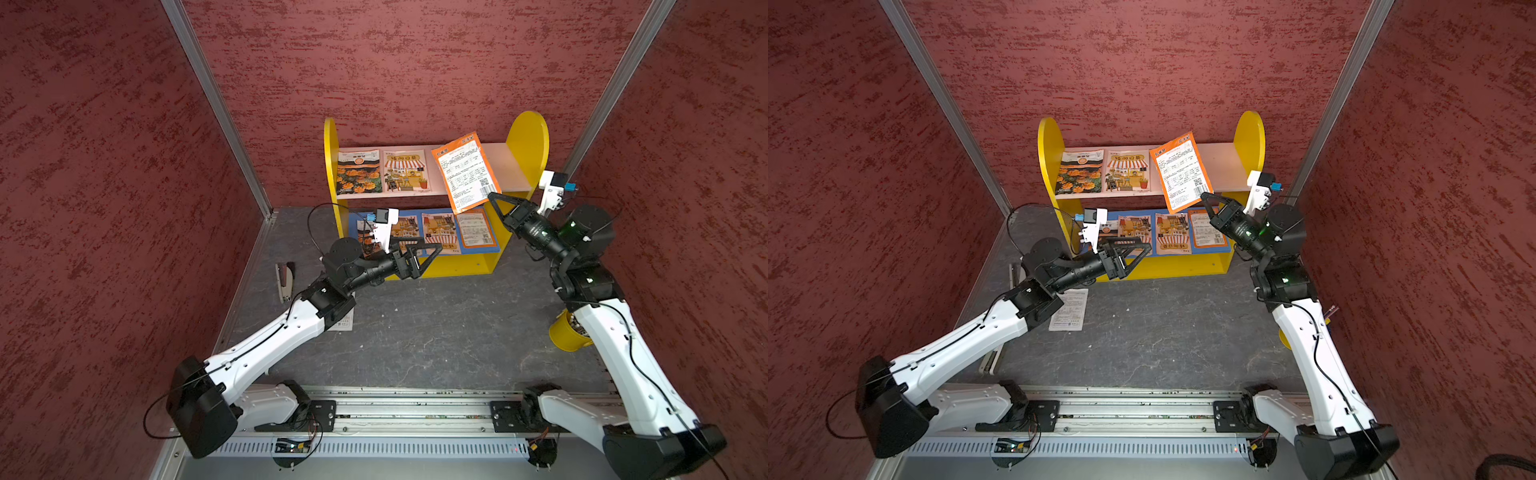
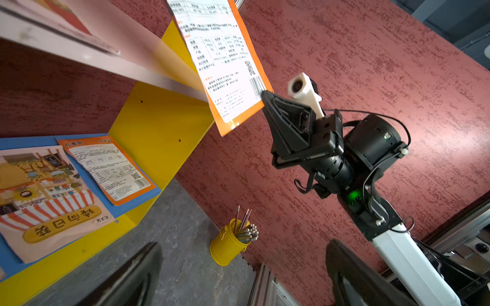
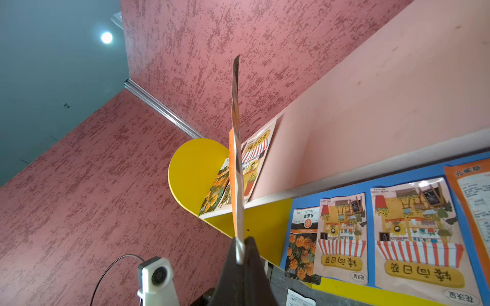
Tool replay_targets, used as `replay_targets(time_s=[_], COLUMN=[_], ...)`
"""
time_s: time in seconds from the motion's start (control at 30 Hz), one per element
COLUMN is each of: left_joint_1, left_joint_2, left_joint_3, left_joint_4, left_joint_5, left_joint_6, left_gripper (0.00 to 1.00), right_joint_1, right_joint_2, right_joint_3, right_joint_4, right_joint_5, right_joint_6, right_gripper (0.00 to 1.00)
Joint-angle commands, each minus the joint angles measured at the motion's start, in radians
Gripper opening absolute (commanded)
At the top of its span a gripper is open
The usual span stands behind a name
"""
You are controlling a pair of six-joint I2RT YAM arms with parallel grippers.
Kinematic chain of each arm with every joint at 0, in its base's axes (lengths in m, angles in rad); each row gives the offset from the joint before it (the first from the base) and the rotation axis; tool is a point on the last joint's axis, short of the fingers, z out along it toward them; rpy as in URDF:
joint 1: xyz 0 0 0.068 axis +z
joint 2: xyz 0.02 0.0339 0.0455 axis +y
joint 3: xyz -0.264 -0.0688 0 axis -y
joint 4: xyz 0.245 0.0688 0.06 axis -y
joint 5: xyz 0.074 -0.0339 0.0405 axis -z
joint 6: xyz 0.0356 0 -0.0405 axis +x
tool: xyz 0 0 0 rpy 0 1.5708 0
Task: Take the seed bag off the shelf
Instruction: Pick up the seed packet from the shelf.
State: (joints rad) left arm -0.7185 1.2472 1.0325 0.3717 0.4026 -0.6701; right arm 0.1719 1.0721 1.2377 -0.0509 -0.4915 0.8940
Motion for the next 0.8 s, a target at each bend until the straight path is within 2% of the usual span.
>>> replay_targets(time_s=[0.0,0.27,0.53,0.6,0.63,0.77], left_joint_1=[-0.003,-0.003,-0.004,-0.005,-0.005,-0.003], left_joint_2=[0.033,0.123,0.19,0.194,0.195,0.188], left_joint_3=[0.06,0.147,0.189,0.187,0.186,0.188], left_joint_4=[0.181,0.225,0.252,0.259,0.257,0.242], left_joint_5=[-0.004,-0.016,-0.007,-0.005,-0.005,0.0], left_joint_6=[-0.035,-0.043,-0.084,-0.089,-0.092,-0.094], left_gripper=[1.0,1.0,0.98,0.93,0.87,0.55], right_joint_1=[-0.003,0.033,0.084,0.09,0.091,0.096], right_joint_2=[-0.059,-0.157,-0.197,-0.2,-0.202,-0.203], right_joint_3=[-0.051,-0.186,-0.234,-0.238,-0.242,-0.257], right_joint_4=[0.091,0.172,0.178,0.166,0.165,0.164], right_joint_5=[-0.067,-0.137,-0.159,-0.159,-0.158,-0.149], right_joint_6=[0.047,0.09,0.079,0.071,0.067,0.059], right_gripper=[0.0,0.0,0.0,0.0,0.0,0.0])
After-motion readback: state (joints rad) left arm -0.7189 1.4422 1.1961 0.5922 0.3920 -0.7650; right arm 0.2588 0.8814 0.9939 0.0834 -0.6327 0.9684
